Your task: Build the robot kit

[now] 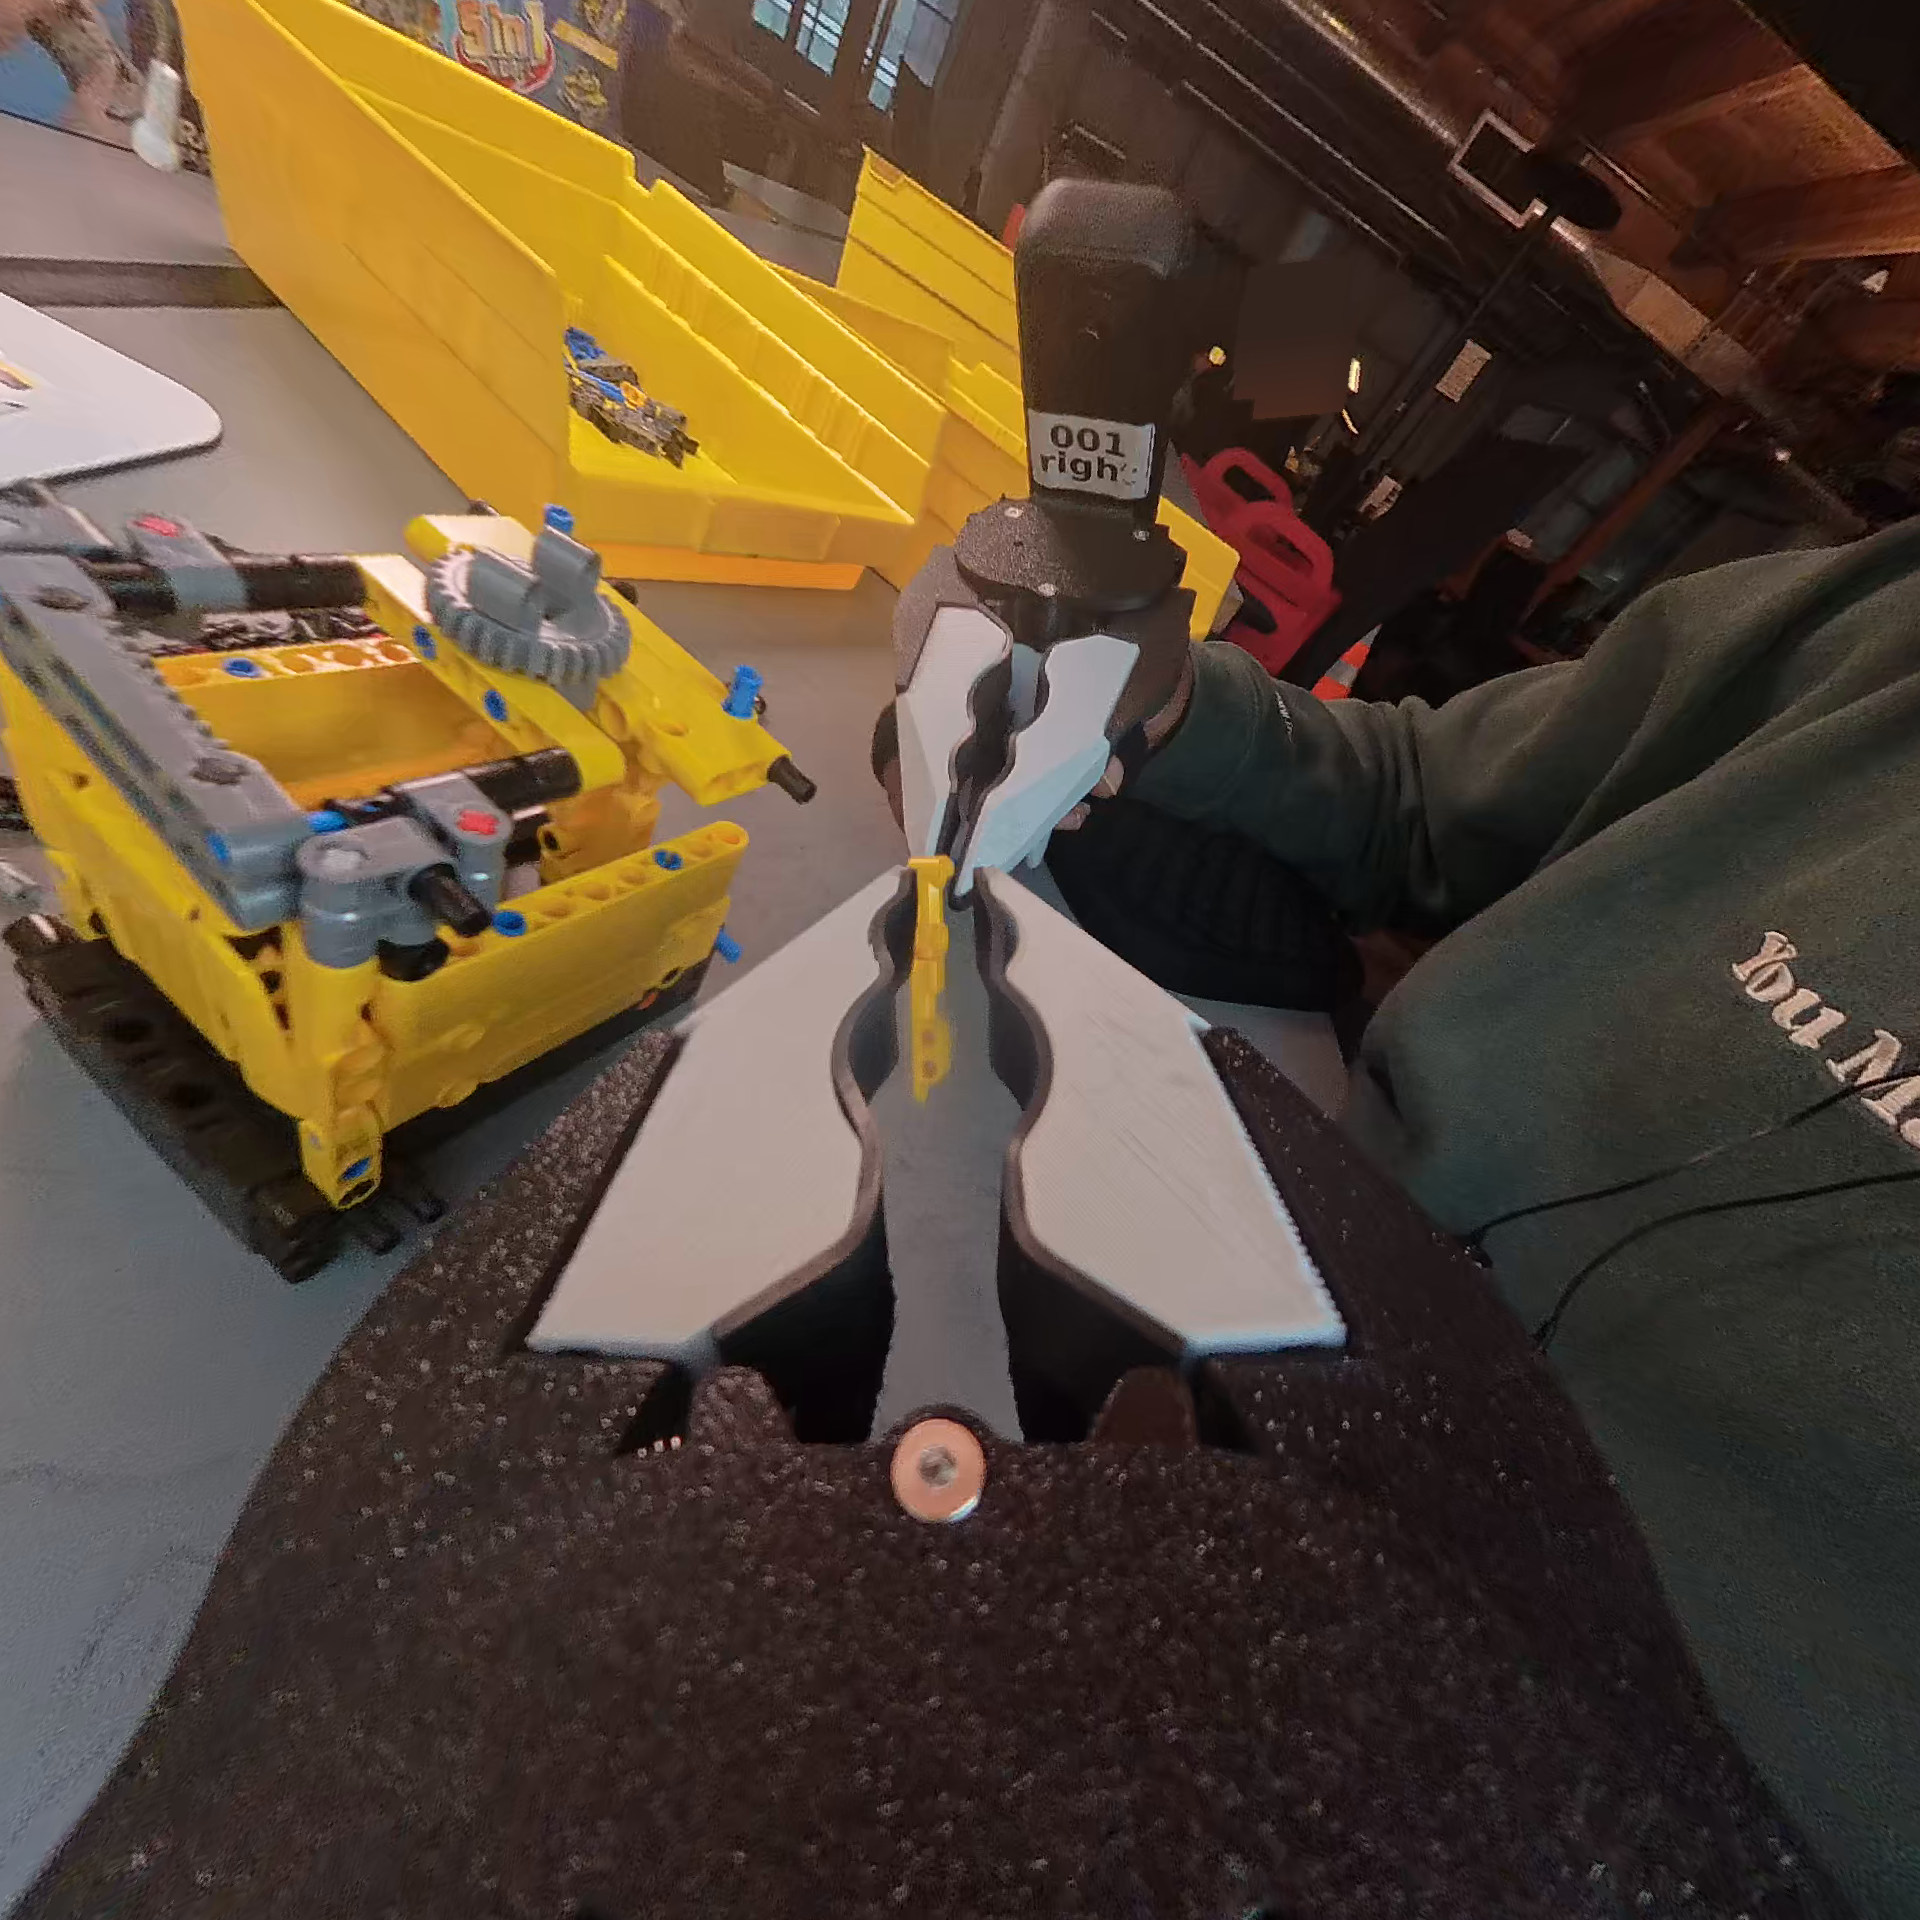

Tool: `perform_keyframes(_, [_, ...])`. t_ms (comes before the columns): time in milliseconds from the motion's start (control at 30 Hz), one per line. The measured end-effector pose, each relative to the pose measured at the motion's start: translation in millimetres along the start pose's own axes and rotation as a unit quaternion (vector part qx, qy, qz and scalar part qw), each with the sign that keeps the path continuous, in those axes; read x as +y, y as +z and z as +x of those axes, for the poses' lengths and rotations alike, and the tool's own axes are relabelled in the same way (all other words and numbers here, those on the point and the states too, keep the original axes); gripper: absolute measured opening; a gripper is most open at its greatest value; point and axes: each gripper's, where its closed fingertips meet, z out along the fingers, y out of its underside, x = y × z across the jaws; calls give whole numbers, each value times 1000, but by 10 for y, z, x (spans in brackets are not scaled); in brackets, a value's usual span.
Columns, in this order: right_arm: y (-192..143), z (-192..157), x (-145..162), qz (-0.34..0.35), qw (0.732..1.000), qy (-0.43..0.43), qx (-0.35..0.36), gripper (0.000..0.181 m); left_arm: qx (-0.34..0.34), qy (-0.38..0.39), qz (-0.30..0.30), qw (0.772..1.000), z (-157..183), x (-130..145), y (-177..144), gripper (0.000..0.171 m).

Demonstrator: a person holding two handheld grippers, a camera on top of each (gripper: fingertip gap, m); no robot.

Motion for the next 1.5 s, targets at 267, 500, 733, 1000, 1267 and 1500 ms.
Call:
perform_keyframes(267, [166, -146, 453, -152, 988, -23, -14, 3, -52, 21, -2, 998, -208, -56, -173, 10])
perform_keyframes(500, [216, -11, 453, -150, 987, -58, 30, 7, -55, 38, -90, 994, -225, 235, -96, 11])
perform_keyframes(733, [89, 247, 291, -112, 987, -64, 91, 13, -54, 83, -242, 965, -187, 787, 3, 12])
perform_keyframes(1000, [-145, 1015, 214, -134, 960, -47, 242, 17, -23, 120, -295, 947, 6, 977, 50, 13])
perform_keyframes(1267, [-128, 1097, 218, -155, 952, -44, 260, 17, -16, 108, -305, 946, 5, 1002, -24, 15])
perform_keyframes(1500, [-90, 1156, 171, -156, 948, -48, 274, 17, 20, 122, -317, 941, 193, 1083, 51, 17])
